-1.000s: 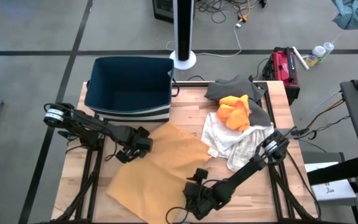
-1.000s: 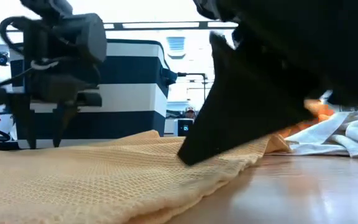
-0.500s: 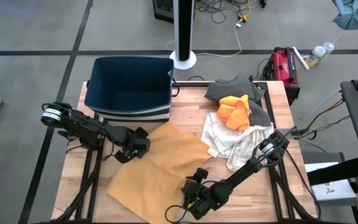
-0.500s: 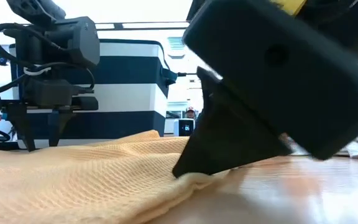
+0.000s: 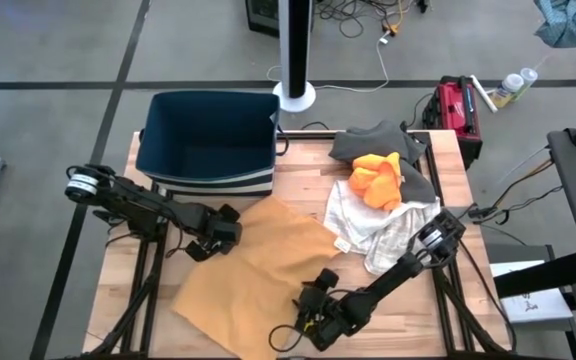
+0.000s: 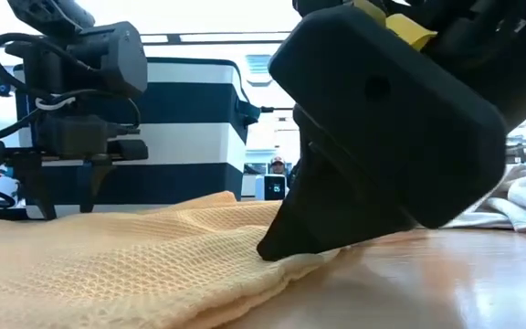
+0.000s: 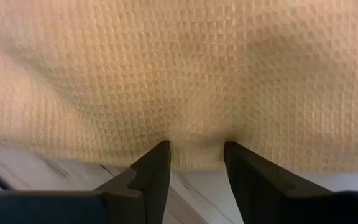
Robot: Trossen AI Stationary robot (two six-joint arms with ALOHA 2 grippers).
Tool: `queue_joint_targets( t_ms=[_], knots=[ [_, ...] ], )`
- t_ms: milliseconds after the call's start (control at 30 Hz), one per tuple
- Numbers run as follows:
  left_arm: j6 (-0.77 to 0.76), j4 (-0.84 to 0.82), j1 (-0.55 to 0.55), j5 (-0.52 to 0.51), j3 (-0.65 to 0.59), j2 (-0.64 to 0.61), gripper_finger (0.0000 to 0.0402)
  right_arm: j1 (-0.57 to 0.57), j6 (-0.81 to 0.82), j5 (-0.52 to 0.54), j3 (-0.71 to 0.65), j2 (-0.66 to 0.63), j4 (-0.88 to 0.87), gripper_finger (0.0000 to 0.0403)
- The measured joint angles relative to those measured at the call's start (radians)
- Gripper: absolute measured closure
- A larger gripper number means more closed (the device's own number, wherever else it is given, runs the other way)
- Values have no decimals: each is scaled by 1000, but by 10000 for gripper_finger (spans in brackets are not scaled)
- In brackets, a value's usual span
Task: Fold towel
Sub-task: Fold the yellow kitchen towel
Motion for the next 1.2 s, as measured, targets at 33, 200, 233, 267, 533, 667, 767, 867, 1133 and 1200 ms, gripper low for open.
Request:
queue_joint_targets(
  t_ms=[33,200,233,267,533,667,767,867,1133,1200],
  knots=[
    [9,7,0,-1,-7,-1,259,0,3,-5,-3,0,0,133],
    [-5,14,-2,0,-16,-3,283,5,-19,-9,-4,0,-6,157],
    [-6,16,-2,-3,-16,-3,287,5,-22,-11,-5,1,-7,164],
    [-7,21,-2,-10,-16,-3,292,5,-28,-14,-5,1,-8,172],
    [-32,8,-2,-19,-16,-5,342,5,-57,-25,-6,2,-16,268],
    [-60,-56,0,-21,3,-23,350,5,-62,-25,-7,2,-19,328],
    [-97,-131,0,-7,43,-34,335,5,-62,-24,-7,2,-23,365],
    [-113,-155,-2,2,74,-46,308,5,-61,-24,-8,2,-24,389],
    [-176,-140,-4,51,60,-38,212,5,-56,-25,-8,2,-23,383],
    [-206,-136,-9,69,61,-39,192,5,-56,-25,-8,2,-23,380]
  ],
)
